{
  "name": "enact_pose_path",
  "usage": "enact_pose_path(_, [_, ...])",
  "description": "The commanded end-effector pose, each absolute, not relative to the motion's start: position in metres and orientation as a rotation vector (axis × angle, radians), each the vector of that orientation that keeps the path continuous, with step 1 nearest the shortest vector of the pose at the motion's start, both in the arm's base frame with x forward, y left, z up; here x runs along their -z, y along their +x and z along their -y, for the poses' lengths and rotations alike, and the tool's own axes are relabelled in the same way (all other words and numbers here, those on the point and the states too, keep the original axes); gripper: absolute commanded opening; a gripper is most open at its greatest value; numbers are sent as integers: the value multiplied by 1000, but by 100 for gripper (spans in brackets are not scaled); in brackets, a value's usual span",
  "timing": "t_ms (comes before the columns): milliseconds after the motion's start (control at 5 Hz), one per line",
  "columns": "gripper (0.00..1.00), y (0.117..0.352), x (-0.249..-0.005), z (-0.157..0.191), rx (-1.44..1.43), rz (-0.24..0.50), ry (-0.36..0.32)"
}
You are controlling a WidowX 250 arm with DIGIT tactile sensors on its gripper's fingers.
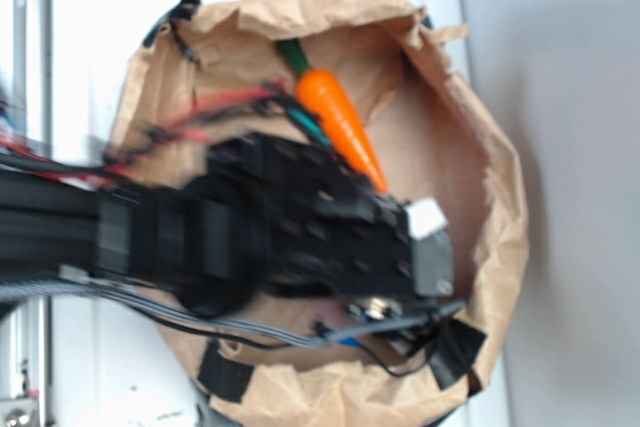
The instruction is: Grab the blue sponge.
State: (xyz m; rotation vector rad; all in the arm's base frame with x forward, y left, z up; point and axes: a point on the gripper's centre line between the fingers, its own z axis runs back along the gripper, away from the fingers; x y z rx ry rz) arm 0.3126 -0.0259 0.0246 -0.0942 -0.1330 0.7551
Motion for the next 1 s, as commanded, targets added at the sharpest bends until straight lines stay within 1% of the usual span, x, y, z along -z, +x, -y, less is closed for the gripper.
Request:
enact_pose_path(0, [0, 314, -55, 27, -743, 132, -130])
enact_pose_path(200, [0, 297, -105, 17, -719, 90, -226])
enact_pose_path(400, [0, 285, -148, -4, -754, 127, -211])
enact_pose_path(600, [0, 279, -182, -26, -800, 172, -111])
enact_pose_path(800, [0, 277, -190, -38, -810, 150, -30])
